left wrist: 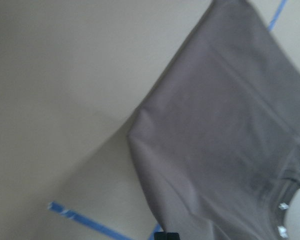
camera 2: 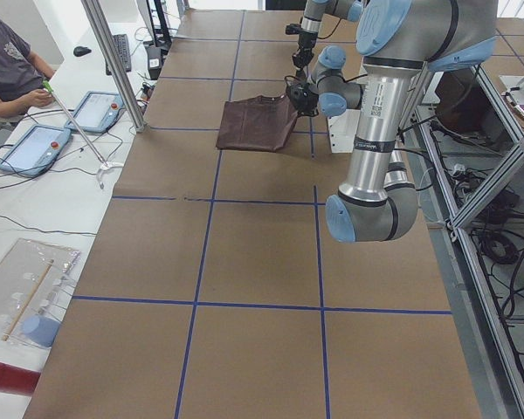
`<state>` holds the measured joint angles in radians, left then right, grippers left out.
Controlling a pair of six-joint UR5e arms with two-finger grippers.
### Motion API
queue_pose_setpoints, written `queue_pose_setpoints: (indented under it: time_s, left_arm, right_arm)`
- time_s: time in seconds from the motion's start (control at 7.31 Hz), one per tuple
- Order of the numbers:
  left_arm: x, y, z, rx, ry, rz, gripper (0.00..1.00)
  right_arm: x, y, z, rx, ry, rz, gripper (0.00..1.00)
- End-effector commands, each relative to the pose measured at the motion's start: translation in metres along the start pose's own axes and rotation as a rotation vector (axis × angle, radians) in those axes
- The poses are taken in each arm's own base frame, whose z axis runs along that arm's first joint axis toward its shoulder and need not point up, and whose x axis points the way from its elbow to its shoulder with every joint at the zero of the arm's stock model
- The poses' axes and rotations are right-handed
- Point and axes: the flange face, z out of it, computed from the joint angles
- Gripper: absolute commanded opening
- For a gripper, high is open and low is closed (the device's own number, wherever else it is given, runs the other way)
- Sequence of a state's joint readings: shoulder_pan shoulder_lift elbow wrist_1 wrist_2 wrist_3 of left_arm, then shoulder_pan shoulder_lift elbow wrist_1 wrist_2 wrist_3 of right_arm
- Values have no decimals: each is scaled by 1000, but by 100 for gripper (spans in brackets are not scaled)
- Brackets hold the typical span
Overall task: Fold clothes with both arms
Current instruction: 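Grasp the near edge of the shirt with both grippers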
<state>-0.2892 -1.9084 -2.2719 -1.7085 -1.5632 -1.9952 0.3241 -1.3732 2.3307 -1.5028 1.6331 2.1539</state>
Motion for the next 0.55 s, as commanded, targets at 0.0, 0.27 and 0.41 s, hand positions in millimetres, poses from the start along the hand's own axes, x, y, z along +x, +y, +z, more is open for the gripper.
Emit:
queue_pose_setpoints:
  time_s: [0.0, 0.27, 0.41]
  left_arm:
    - [41, -25, 28, 75, 5, 14, 0]
    - [54, -54, 43, 132, -9, 73, 0]
    - [60, -66, 48, 155, -15, 96, 0]
  right_arm:
    - [-39, -32, 10, 25, -10, 60, 0]
    - [-65, -50, 27, 59, -11, 89, 0]
    - [-77, -62, 39, 79, -3, 105, 0]
